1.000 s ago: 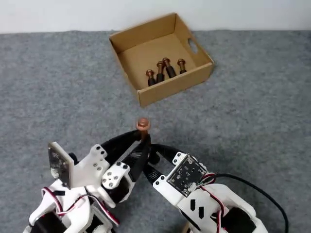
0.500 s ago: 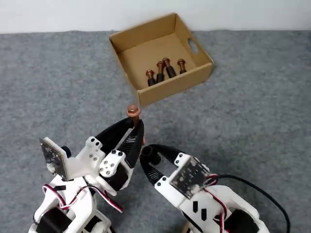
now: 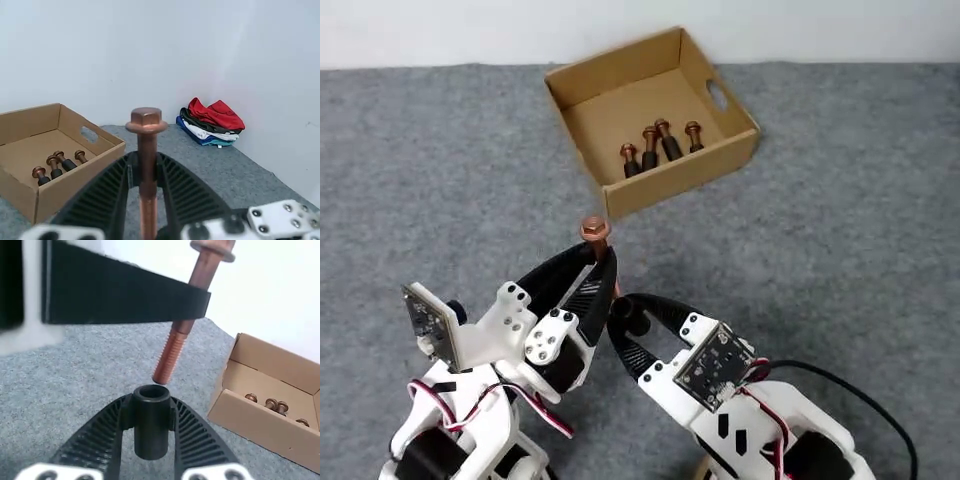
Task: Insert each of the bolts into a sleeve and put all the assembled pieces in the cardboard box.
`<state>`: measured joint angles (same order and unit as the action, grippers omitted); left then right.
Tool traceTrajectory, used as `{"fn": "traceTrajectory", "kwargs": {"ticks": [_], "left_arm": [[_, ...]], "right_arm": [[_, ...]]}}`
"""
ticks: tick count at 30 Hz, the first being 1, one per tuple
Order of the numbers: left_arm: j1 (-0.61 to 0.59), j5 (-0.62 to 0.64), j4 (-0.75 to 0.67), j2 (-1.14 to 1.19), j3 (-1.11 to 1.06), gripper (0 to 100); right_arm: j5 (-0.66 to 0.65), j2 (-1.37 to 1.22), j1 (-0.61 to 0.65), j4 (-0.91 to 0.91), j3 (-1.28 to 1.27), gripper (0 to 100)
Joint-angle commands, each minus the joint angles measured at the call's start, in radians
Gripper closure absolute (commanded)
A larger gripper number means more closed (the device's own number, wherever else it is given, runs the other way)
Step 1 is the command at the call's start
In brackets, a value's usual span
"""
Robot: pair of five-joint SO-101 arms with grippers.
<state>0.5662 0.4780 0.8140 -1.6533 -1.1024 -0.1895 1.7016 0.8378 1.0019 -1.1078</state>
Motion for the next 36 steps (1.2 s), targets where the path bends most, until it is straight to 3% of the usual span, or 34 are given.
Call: {"fn": "traceTrajectory", "kwargs": {"ticks": [1, 14, 19, 31, 36], "left_arm": [[0.035, 0.011, -0.035, -0.011, 0.033, 99], [0.054, 0.011, 0.005, -0.003, 0.056, 99], [0.109, 0.011, 0.091, -0.011, 0.031, 99], [0.114, 0.003, 0.31, -0.009, 0.038, 99], [0.114, -0.121, 0.427, -0.005, 0.033, 99]], "right_arm": [[-0.009, -0.004, 0.001, -0.019, 0.035, 99.1], [-0.011, -0.004, 0.001, -0.028, 0.025, 99.1], [-0.011, -0.004, 0.001, -0.028, 0.025, 99.1], [-0.012, -0.002, -0.048, -0.03, 0.026, 99.1], [-0.012, -0.002, -0.087, -0.03, 0.058, 99.1]]}}
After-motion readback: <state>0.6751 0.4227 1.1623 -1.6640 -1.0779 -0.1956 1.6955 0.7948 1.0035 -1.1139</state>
